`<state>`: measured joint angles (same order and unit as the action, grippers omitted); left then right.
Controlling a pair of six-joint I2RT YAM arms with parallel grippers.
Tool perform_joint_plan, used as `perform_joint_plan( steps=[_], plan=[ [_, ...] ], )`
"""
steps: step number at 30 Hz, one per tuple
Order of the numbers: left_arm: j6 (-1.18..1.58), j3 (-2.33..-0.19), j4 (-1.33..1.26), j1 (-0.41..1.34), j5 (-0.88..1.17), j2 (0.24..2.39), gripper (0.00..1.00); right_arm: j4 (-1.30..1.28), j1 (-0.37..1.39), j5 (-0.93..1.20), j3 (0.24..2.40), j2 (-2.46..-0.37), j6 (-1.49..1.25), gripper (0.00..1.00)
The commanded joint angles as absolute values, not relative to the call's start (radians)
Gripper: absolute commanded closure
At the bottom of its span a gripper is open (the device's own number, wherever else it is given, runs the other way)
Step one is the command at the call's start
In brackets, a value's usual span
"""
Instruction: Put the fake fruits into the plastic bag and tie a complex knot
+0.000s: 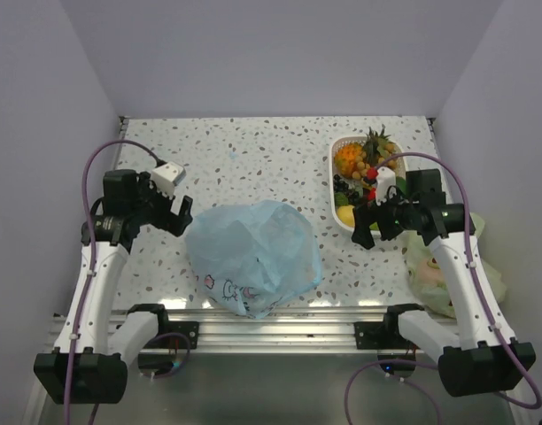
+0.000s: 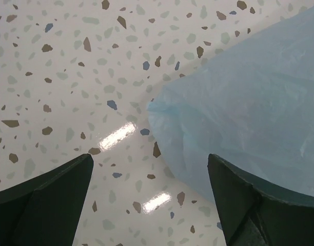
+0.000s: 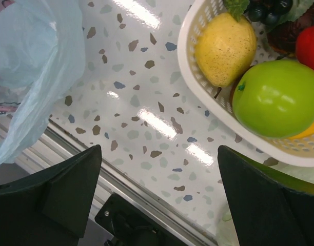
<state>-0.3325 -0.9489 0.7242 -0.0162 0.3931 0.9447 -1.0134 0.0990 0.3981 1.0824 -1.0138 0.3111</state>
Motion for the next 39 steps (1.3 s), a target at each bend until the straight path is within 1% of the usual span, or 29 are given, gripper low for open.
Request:
perform_joint_plan(
  steps=[1,3,4,6,7,9,14,19,25,28,30,31,32,33,34,35,36,37,38,39],
  plan=[
    [-0.412,-1.047,0.761,-0.015,0.451,0.95,0.0,-1.046,0.098,0.501,1.106,-1.032,0.333,0.02],
    [-0.457,-1.103,0.822,-0.015,0.51,0.957,0.0,-1.052,0.101,0.517,1.115,-1.042,0.333,0.02],
    [-0.527,-1.124,0.86,-0.015,0.543,0.962,0.0,-1.051,0.101,0.535,1.115,-1.046,0.333,0.01],
    [-0.601,-1.19,0.989,-0.015,0.622,0.98,0.0,-1.043,0.101,0.551,1.117,-1.049,0.33,0.01],
    [-0.676,-1.209,1.027,-0.014,0.638,0.992,0.0,-1.043,0.101,0.572,1.118,-1.058,0.33,0.01],
    [-0.733,-1.25,1.12,-0.014,0.666,0.999,0.0,-1.049,0.103,0.61,1.127,-1.072,0.334,0.01],
    [-0.842,-1.253,1.235,-0.012,0.745,1.002,0.0,-1.011,0.138,0.718,1.12,-1.133,0.304,0.01],
    [-0.842,-1.174,1.197,-0.008,0.814,0.983,0.0,-0.918,0.212,0.692,1.103,-1.195,0.256,0.01],
    [-0.816,-1.109,1.117,0.07,0.841,1.018,0.0,-0.851,0.395,0.598,1.126,-1.304,0.232,0.01],
    [-0.786,-1.069,1.056,0.113,0.842,1.026,0.02,-0.847,0.429,0.577,1.121,-1.354,0.23,0.04],
    [-0.729,-1.016,1.0,0.145,0.833,1.022,0.08,-0.841,0.433,0.595,1.111,-1.376,0.227,0.09],
    [-0.71,-0.996,0.932,0.159,0.819,1.016,0.17,-0.821,0.434,0.598,1.101,-1.382,0.215,0.12],
    [-0.689,-0.959,0.896,0.178,0.784,1.014,0.24,-0.809,0.434,0.6,1.098,-1.385,0.206,0.22],
    [-0.645,-0.944,0.856,0.195,0.766,1.009,0.31,-0.786,0.433,0.606,1.098,-1.394,0.196,0.29],
    [-0.62,-0.922,0.777,0.196,0.744,1.011,0.48,-0.778,0.434,0.61,1.109,-1.4,0.186,0.44],
    [-0.586,-0.917,0.747,0.196,0.735,1.014,0.57,-0.772,0.433,0.617,1.12,-1.407,0.181,0.52],
    [-0.569,-0.92,0.695,0.196,0.729,1.034,0.74,-0.758,0.433,0.629,1.133,-1.422,0.173,0.61],
    [-0.552,-0.94,0.672,0.196,0.721,1.046,0.81,-0.75,0.434,0.632,1.169,-1.431,0.167,0.72],
    [-0.536,-0.956,0.651,0.195,0.703,1.061,0.85,-0.744,0.433,0.634,1.193,-1.446,0.158,0.82],
    [-0.507,-0.975,0.635,0.193,0.693,1.096,0.89,-0.735,0.433,0.634,1.216,-1.46,0.146,1.0]
  ],
)
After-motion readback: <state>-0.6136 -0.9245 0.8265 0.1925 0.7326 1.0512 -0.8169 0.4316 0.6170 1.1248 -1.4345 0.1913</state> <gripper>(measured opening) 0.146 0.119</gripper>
